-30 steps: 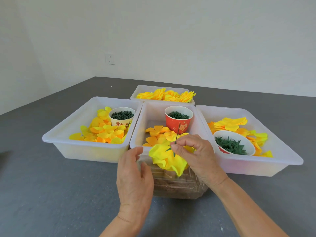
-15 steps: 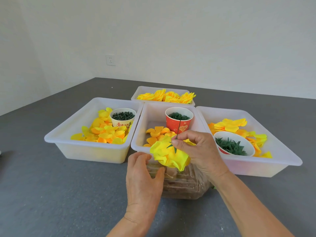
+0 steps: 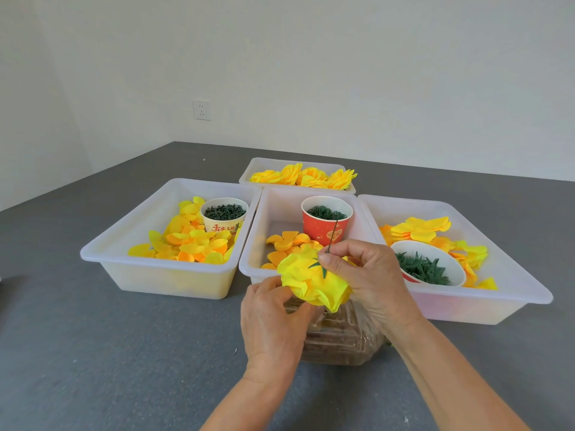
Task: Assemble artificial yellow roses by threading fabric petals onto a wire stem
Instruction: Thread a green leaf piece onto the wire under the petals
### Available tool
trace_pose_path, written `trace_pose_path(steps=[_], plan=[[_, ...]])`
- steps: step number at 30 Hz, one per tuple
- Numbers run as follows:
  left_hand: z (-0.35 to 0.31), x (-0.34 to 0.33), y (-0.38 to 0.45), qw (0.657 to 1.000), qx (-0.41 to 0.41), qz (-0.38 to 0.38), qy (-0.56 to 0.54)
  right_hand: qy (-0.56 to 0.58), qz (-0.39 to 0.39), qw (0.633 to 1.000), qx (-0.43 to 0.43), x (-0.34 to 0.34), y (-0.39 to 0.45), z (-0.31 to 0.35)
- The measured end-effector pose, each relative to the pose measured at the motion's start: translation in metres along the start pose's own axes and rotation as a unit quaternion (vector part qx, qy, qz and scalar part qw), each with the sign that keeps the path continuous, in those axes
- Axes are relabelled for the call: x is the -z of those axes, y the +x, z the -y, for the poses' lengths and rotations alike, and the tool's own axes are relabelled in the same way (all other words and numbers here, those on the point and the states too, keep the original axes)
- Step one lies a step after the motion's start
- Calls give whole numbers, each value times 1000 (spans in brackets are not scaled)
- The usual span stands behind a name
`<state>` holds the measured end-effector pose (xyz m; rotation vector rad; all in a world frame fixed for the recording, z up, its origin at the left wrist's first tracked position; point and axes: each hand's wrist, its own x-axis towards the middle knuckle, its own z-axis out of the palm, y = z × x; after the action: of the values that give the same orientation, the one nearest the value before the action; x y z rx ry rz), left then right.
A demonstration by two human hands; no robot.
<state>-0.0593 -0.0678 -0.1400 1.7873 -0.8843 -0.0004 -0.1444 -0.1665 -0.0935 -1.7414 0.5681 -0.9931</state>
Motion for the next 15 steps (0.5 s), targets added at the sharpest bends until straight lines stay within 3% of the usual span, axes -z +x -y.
trace_pose_path(steps=[3, 9, 15], plan=[[0, 1, 5, 1000, -4, 14, -10, -4, -3, 1000, 3, 2, -1, -1], [2, 13, 27, 983, 23, 161, -83, -1, -2, 1000, 3, 6, -1, -1], [5, 18, 32, 978, 13, 180, -109, 7, 1, 1000, -11, 6, -1, -2]])
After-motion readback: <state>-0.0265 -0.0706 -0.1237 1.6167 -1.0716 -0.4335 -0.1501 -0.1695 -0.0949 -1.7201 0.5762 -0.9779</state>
